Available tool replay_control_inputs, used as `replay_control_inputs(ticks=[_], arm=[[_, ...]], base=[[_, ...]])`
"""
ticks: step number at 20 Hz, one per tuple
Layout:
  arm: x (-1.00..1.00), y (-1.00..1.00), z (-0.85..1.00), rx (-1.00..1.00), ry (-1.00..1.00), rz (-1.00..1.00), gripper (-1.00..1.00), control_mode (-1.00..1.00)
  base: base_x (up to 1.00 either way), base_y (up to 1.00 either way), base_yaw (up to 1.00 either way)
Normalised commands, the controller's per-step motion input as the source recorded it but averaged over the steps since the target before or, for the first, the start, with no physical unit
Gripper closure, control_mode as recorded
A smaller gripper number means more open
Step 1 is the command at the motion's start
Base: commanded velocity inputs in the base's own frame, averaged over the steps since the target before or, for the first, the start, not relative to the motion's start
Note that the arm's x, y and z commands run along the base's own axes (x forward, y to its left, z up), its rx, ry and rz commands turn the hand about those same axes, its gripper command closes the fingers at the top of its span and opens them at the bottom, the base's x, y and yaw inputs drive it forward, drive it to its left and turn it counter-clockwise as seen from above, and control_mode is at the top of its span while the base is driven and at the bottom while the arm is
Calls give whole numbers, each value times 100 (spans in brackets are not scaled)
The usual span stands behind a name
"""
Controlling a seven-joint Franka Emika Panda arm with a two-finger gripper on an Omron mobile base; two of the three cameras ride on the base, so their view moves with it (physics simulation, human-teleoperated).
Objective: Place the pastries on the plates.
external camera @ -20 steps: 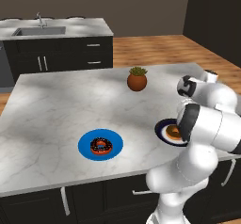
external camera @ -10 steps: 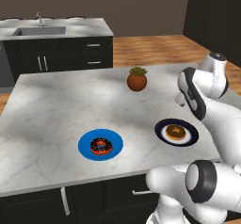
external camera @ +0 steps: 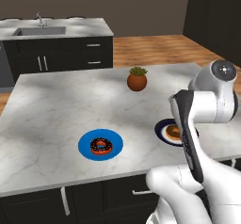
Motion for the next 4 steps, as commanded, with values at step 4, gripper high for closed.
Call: replay_control_inputs(ticks=[4], arm=[[-100,17,100,8,-37,-23,-100,-100]], base=[[0,0,0]])
